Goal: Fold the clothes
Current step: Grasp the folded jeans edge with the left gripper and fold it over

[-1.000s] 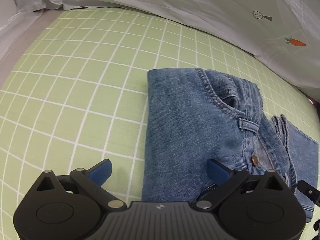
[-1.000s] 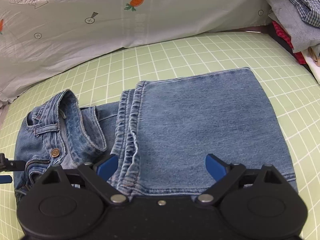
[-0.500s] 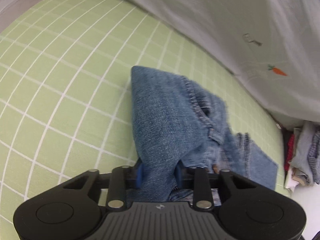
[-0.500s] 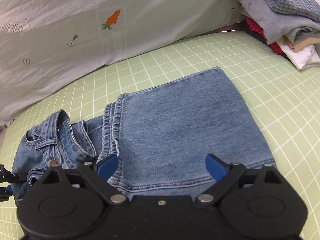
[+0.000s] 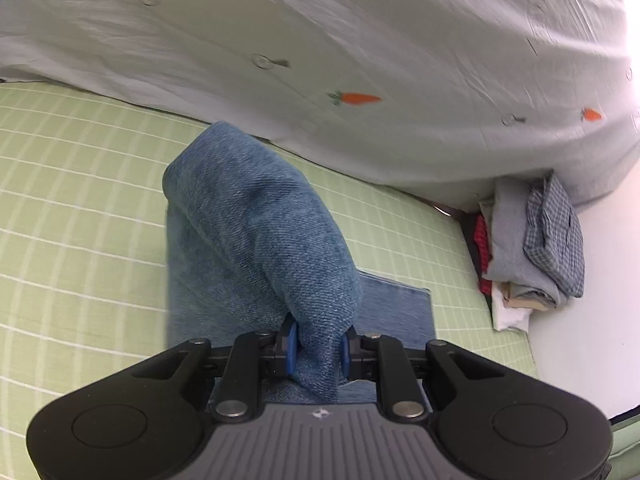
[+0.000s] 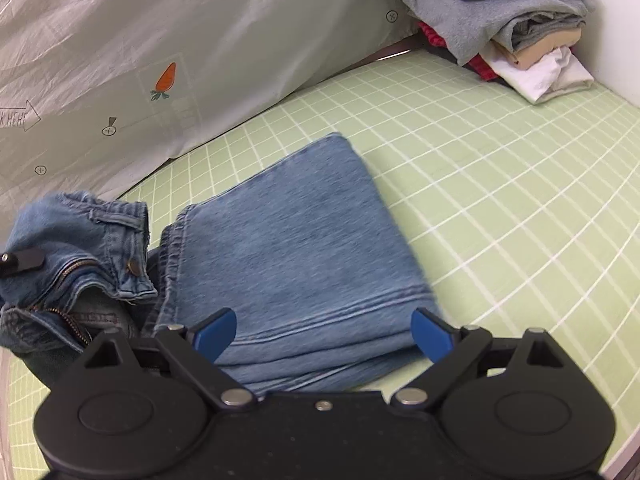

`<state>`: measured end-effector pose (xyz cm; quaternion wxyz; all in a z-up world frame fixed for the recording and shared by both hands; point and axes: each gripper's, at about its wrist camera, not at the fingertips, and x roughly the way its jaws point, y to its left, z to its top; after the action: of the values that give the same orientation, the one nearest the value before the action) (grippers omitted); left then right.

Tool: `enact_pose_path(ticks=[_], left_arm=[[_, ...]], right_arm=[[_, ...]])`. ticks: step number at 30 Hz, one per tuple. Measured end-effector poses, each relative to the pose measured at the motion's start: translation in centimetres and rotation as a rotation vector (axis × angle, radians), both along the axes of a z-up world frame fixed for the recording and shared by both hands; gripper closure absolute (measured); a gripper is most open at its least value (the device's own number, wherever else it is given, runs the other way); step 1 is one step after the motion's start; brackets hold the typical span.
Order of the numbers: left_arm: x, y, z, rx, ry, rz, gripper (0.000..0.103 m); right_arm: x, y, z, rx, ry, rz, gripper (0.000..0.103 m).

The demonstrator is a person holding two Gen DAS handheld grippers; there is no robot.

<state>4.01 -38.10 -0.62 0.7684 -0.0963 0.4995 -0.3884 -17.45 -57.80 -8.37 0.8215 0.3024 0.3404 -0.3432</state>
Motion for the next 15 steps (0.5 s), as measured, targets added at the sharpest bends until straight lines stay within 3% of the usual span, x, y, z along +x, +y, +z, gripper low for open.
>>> enact_pose_path(ticks=[8,15], left_arm=[[-1.0,-7.9,-4.0,0.045,0.088,-0.023,0.076],[0.5,-8.8,-8.0,0.011,0.227,0.041,0.072]], right_arm=[[1.8,-7.1,-2.0,0.013,0.028,-0.012,0.008],[6.9,-9.8,-4.4,0.032,0.066,0.088,0.008]])
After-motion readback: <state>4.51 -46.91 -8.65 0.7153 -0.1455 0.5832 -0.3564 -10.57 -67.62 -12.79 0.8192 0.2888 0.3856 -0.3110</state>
